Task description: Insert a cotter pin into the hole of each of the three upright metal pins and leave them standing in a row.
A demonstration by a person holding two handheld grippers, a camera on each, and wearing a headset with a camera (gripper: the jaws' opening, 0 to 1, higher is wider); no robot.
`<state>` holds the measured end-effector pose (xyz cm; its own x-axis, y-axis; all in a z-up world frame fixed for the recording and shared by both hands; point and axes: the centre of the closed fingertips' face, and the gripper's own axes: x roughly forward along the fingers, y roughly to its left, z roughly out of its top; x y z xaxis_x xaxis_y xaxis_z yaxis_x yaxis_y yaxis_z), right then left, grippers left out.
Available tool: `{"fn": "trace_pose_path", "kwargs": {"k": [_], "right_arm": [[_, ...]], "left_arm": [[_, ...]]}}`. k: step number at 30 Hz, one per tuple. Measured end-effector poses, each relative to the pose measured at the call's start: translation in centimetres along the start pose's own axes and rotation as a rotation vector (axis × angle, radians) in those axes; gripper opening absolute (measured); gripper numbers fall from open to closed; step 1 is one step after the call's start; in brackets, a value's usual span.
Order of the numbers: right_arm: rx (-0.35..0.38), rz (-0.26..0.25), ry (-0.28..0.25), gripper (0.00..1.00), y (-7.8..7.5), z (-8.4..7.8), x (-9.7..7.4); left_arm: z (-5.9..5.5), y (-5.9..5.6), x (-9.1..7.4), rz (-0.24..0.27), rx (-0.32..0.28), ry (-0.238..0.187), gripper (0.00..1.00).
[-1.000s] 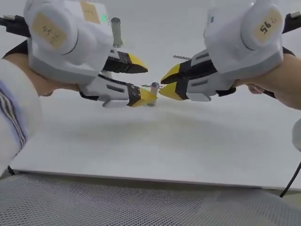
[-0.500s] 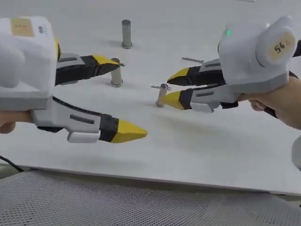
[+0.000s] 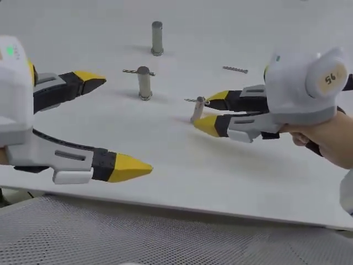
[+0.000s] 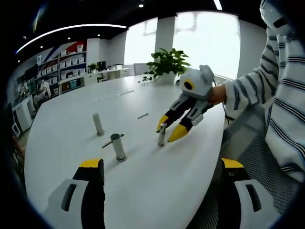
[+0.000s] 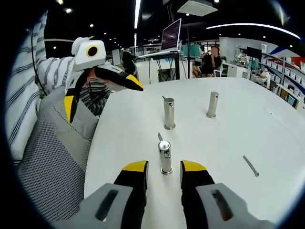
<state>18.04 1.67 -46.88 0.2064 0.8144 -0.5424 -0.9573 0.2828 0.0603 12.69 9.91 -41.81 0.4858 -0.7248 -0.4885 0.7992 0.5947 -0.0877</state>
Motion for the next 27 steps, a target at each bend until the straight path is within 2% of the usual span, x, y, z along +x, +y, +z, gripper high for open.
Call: {"fn": "trace_pose_path", "kwargs": {"k": [2, 3, 5, 10, 14, 21, 27], "right_arm": [[0.011, 0.001, -0.033, 0.2, 0.0, 0.3, 0.2], [0.04, 0.002, -0.066, 0.19, 0.0, 0.7, 0.4], [0.045, 0.009, -0.081, 0.18, 0.0, 0.8, 0.6], [0.024, 0.017, -0.074, 0.12, 0.1, 0.3, 1.2], [0.014, 0.016, -0.1, 0.06, 0.1, 0.6, 1.3], [-0.044, 0.026, -0.109, 0.04, 0.2, 0.6, 1.3], [-0.058, -0.011, -0.11, 0.04, -0.1, 0.7, 1.4]], "left_arm": [[-0.1, 0.1, 0.1, 0.008, -0.003, 0.001, 0.99], [-0.2, 0.1, 0.1, 0.011, -0.003, 0.001, 0.99], [-0.3, 0.0, 0.1, 0.007, -0.01, 0.008, 0.99], [-0.4, -0.1, 0.2, 0.012, -0.019, 0.011, 0.99], [-0.7, -0.1, 0.2, 0.012, -0.024, 0.02, 0.99], [-1.0, -0.1, 0.2, 0.02, -0.029, 0.034, 0.99], [-1.1, -0.1, 0.1, 0.03, -0.04, 0.031, 0.99]]}}
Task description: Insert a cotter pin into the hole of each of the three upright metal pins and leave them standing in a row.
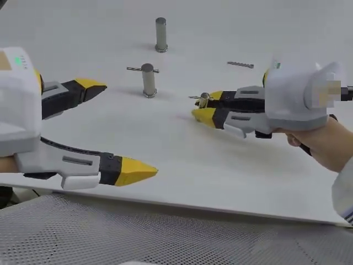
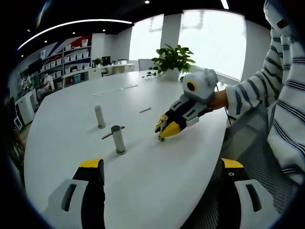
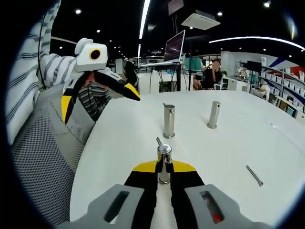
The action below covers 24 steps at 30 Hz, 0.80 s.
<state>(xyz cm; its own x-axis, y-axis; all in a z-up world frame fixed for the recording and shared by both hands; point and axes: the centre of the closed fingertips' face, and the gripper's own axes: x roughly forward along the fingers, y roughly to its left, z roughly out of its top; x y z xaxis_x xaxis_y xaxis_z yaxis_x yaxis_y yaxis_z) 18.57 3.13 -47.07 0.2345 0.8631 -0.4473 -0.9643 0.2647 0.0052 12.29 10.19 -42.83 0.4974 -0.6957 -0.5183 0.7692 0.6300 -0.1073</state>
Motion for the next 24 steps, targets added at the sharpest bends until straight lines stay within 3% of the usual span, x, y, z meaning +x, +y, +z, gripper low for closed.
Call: {"fn": "trace_pose_path", "kwargs": {"k": [5, 12, 24], "right_arm": [[0.045, -0.055, -0.043, 0.04, -1.3, 1.1, 0.1], [0.092, -0.119, -0.049, 0.04, -3.5, 1.5, 0.6], [0.095, -0.124, -0.028, 0.04, -4.0, 0.5, 1.2]], "left_arm": [[-0.2, 0.0, -0.1, 0.006, -0.006, 0.005, 0.99], [-0.4, 0.2, -0.3, 0.019, -0.013, 0.007, 0.99], [-0.6, 0.3, -0.4, 0.021, -0.01, 0.019, 0.99]]}}
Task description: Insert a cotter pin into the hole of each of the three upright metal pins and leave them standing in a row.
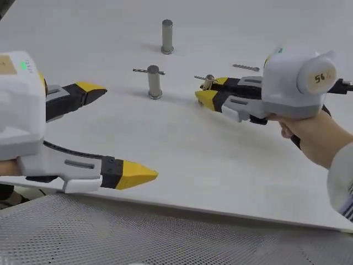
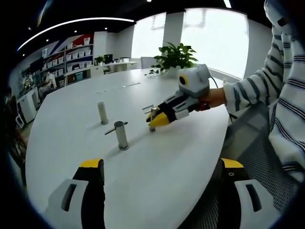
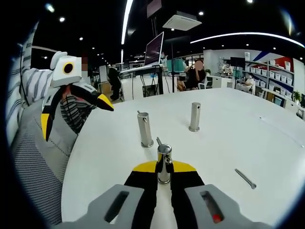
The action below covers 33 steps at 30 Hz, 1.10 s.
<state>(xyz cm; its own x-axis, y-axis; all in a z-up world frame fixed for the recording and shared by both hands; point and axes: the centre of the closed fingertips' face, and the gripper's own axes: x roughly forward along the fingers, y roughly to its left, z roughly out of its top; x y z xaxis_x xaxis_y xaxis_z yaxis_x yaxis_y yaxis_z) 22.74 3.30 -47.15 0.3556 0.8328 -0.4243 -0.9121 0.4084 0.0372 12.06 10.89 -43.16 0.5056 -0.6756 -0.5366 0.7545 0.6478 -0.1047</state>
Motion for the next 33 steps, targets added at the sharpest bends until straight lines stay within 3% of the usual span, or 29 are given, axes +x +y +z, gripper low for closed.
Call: {"fn": "trace_pose_path", "kwargs": {"k": [17, 33], "right_arm": [[0.023, 0.01, -0.001, 0.04, -0.52, -0.13, 0.1], [0.061, 0.033, -0.003, 0.06, 0.08, -0.18, -0.32]], "left_arm": [[0.06, 0.06, 0.18, -0.008, -0.005, 0.01, 0.99], [0.15, 0.19, 0.02, 0.005, -0.006, 0.015, 0.98]]}}
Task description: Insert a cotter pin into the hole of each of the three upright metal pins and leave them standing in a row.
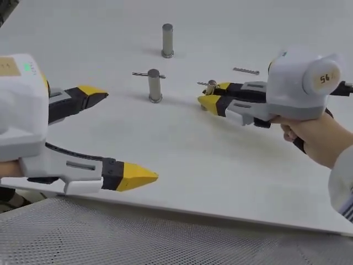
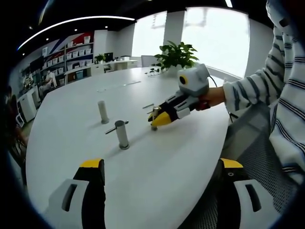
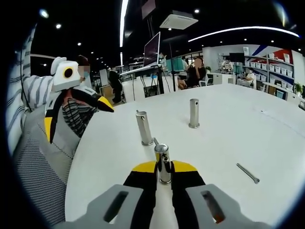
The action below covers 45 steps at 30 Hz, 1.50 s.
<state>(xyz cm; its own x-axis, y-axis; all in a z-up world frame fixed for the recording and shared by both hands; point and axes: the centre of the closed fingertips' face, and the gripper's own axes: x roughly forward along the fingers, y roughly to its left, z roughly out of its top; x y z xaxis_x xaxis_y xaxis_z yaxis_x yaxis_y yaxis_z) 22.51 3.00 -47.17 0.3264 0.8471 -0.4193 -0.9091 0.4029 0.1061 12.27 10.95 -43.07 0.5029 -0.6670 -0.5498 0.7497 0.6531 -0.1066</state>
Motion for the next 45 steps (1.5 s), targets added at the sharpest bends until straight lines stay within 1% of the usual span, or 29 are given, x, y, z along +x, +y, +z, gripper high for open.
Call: {"fn": "trace_pose_path", "kwargs": {"k": [2, 3, 4, 6, 8, 12, 15, 18, 21, 23, 24, 27, 28, 29, 32, 34, 37, 40, 42, 43, 45], "right_arm": [[0.002, 0.0, 0.001, 0.06, 0.1, 0.0, 0.0], [-0.002, -0.009, 0.004, 0.06, 0.0, 0.0, -0.1], [-0.006, -0.018, 0.007, 0.08, -0.1, -0.1, -0.1], [-0.006, -0.02, 0.008, 0.1, -0.1, -0.1, -0.1], [0.002, -0.021, -0.002, 0.13, -0.1, 0.0, -0.3], [-0.001, -0.02, -0.008, 0.17, 0.2, 0.5, -0.9], [-0.027, -0.018, -0.014, 0.23, 0.7, 1.3, -1.9], [-0.03, -0.012, -0.034, 0.31, 1.2, 2.5, -3.2], [-0.048, -0.011, -0.045, 0.4, 1.6, 3.5, -4.4], [-0.046, -0.008, -0.052, 0.46, 1.9, 4.1, -5.1], [-0.043, -0.008, -0.053, 0.49, 2.0, 4.2, -5.2], [-0.005, -0.016, -0.055, 0.62, 2.3, 4.8, -6.0], [-0.004, -0.019, -0.061, 0.66, 2.5, 5.0, -6.4], [0.006, -0.025, -0.063, 0.68, 2.6, 5.1, -6.8], [0.025, -0.038, -0.06, 0.72, 2.8, 5.1, -7.6], [0.041, -0.04, -0.055, 0.73, 2.9, 4.8, -8.0], [0.056, -0.056, -0.043, 0.74, 3.1, 4.4, -8.5], [0.105, -0.062, -0.04, 0.79, 3.3, 4.1, -9.1], [0.111, -0.087, -0.037, 0.78, 3.0, 3.9, -9.5], [0.115, -0.092, -0.037, 0.79, 3.0, 3.8, -9.6], [0.138, -0.106, -0.041, 0.81, 2.8, 3.7, -10.0]], "left_arm": [[0.0, 0.0, 0.0, 0.002, -0.002, 0.0, 0.98], [0.0, 0.0, 0.0, 0.002, -0.002, 0.001, 0.98], [0.0, 0.1, 0.0, 0.005, -0.004, 0.002, 0.98], [-0.1, 0.1, 0.0, 0.008, -0.013, -0.001, 0.98], [-0.1, 0.1, 0.0, 0.008, -0.02, -0.006, 0.98], [0.0, 0.2, -0.1, 0.01, -0.025, -0.01, 0.98], [0.3, 0.4, -0.2, 0.015, -0.026, -0.019, 0.98], [0.9, 0.6, -0.3, 0.017, -0.04, -0.043, 0.98], [1.2, 0.7, -0.4, 0.02, -0.047, -0.058, 0.98], [1.5, 0.8, -0.4, 0.022, -0.053, -0.068, 0.98], [1.6, 0.9, -0.4, 0.023, -0.054, -0.072, 0.98], [1.9, 1.0, -0.5, 0.025, -0.059, -0.085, 0.98], [2.1, 1.0, -0.6, 0.025, -0.064, -0.091, 0.98], [2.2, 1.0, -0.6, 0.026, -0.067, -0.095, 0.98], [2.4, 1.1, -0.7, 0.028, -0.074, -0.102, 0.98], [2.5, 1.1, -0.8, 0.031, -0.082, -0.109, 0.98], [2.6, 1.2, -1.0, 0.033, -0.098, -0.119, 0.98], [2.7, 1.3, -1.2, 0.041, -0.114, -0.127, 0.98], [2.8, 1.5, -1.4, 0.049, -0.132, -0.137, 0.98], [2.9, 1.4, -1.4, 0.049, -0.135, -0.14, 0.98], [3.0, 1.4, -1.5, 0.052, -0.146, -0.147, 0.98]]}}
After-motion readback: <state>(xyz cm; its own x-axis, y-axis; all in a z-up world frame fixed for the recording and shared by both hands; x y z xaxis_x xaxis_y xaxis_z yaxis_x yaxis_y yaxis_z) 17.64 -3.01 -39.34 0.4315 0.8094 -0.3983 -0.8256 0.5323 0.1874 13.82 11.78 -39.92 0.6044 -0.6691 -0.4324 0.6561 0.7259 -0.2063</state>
